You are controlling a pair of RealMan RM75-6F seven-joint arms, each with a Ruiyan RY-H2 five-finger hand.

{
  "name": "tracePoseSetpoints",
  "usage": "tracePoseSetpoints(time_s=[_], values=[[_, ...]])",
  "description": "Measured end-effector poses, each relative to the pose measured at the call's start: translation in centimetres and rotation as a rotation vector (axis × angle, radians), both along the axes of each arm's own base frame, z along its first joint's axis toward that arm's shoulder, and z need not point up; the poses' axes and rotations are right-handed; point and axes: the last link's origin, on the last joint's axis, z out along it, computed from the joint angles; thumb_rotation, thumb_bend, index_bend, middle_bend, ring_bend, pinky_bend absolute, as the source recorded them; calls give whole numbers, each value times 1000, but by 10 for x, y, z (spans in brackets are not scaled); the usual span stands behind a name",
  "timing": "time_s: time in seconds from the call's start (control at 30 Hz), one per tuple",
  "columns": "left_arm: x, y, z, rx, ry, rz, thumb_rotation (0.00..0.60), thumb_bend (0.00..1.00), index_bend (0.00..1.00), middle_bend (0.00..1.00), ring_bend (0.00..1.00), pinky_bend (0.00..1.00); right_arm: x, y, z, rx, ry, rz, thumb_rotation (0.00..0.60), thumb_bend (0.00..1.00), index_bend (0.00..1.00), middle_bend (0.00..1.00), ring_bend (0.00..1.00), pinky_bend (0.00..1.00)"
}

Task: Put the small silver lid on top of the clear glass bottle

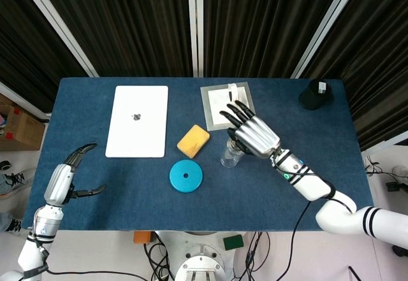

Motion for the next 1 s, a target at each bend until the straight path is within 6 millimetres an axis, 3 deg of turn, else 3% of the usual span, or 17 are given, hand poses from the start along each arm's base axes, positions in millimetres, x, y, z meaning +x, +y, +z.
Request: tracePoseSetpoints(time_s=[0.7, 0.77, 1.0], values=[[-1, -1, 0, -6, 2, 0, 600, 46, 146, 157, 155, 186, 0, 1, 3, 5, 18, 4, 600, 358, 521, 88, 0, 0], [-1, -1, -1, -7, 2, 1, 600, 46, 146, 157, 155, 186, 1, 1, 3, 9, 19, 6, 600, 349, 461, 88, 0, 0], [-2, -1, -1, -8, 1, 1, 600, 46, 146, 157, 155, 186, 1, 2, 5, 17, 16, 12, 600, 303, 88, 66, 0, 0]])
